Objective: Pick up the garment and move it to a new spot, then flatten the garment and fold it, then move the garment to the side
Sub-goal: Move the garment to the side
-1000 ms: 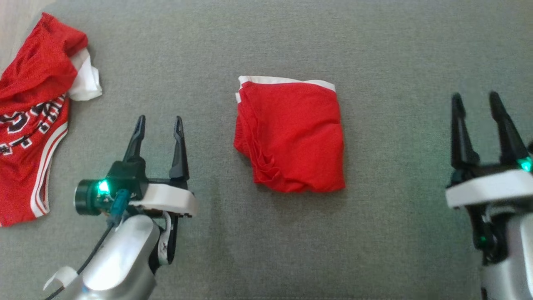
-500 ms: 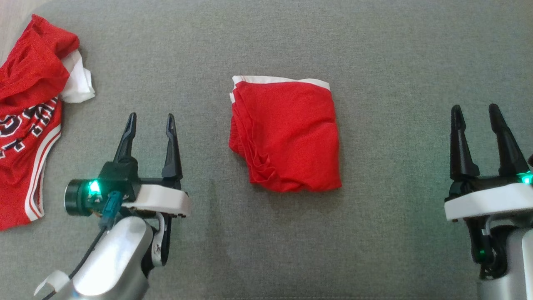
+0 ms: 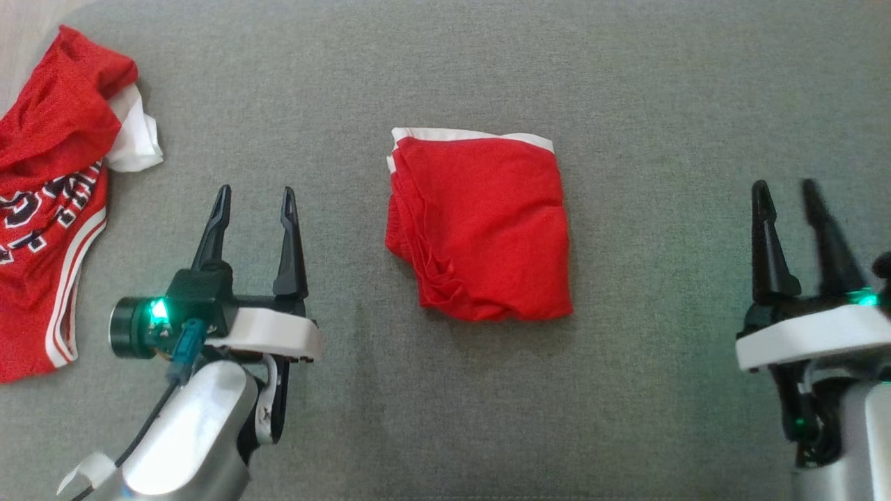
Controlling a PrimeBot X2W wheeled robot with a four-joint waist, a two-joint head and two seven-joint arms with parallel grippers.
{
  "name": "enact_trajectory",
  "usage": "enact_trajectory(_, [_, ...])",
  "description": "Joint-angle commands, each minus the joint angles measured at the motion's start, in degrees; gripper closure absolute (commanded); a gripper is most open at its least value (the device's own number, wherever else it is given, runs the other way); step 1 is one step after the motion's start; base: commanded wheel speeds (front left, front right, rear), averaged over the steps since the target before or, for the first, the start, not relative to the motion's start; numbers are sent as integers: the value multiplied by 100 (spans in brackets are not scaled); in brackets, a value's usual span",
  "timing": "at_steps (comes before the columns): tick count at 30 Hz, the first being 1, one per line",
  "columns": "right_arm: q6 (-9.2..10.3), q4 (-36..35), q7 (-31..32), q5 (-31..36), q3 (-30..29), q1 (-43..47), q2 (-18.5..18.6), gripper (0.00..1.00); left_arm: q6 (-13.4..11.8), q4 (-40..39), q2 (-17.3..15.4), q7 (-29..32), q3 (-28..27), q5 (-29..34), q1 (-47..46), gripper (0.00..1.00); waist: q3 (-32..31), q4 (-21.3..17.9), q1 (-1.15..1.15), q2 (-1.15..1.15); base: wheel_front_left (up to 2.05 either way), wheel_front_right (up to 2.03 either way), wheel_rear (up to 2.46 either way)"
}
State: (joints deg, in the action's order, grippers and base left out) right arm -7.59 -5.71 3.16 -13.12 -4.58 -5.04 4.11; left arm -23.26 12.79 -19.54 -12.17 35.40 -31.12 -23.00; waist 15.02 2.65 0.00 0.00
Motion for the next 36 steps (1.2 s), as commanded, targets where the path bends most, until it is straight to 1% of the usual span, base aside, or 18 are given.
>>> enact_trajectory(1, [10, -130, 51, -59, 232, -108, -24, 100, -24, -156, -190, -25, -177, 63, -121, 0, 3, 17, 0, 0, 0, 0, 0])
enact_trajectory(4, [10, 130, 83, -154, 691, -245, -36, 100, -23, -154, -171, -35, -156, 67, -135, 0, 16, 53, 0, 0, 0, 0, 0])
enact_trajectory(9, [10, 1024, 101, -479, 2030, -600, -69, 100, -5, -155, -114, -57, -98, 91, -189, 0, 70, 155, 0, 0, 0, 0, 0])
enact_trajectory(12, [10, 1595, 9, -745, 2789, -923, -89, 100, 1, -155, -85, -84, -98, 88, -209, 0, 126, 216, 0, 0, 0, 0, 0])
enact_trajectory(17, [10, 2361, -181, -1138, 3776, -1479, -111, 100, 43, -105, -11, -137, -97, 77, -259, 0, 176, 351, 0, 0, 0, 0, 0])
enact_trajectory(19, [10, 2618, -258, -1312, 4045, -1641, -116, 100, 61, -77, 26, -157, -90, 79, -271, 0, 174, 412, 0, 0, 0, 0, 0])
enact_trajectory(20, [10, 2618, -258, -1312, 4045, -1641, -116, 100, 61, -77, 26, -157, -90, 79, -271, 0, 174, 412, 0, 0, 0, 0, 0])
enact_trajectory(26, [10, 3106, -503, -1663, 4575, -2024, -121, 100, 75, -16, 91, -207, -112, 74, -238, 0, 167, 515, 0, 0, 0, 0, 0])
enact_trajectory(31, [10, 3399, -399, -1876, 5128, -2126, -122, 100, 103, 37, 117, -233, -138, 69, -219, 0, 166, 539, 0, 0, 0, 0, 0])
enact_trajectory(36, [10, 3571, -418, -2045, 5385, -2114, -123, 100, 108, 66, 136, -251, -176, 73, -196, 0, 145, 508, 0, 0, 0, 0, 0])
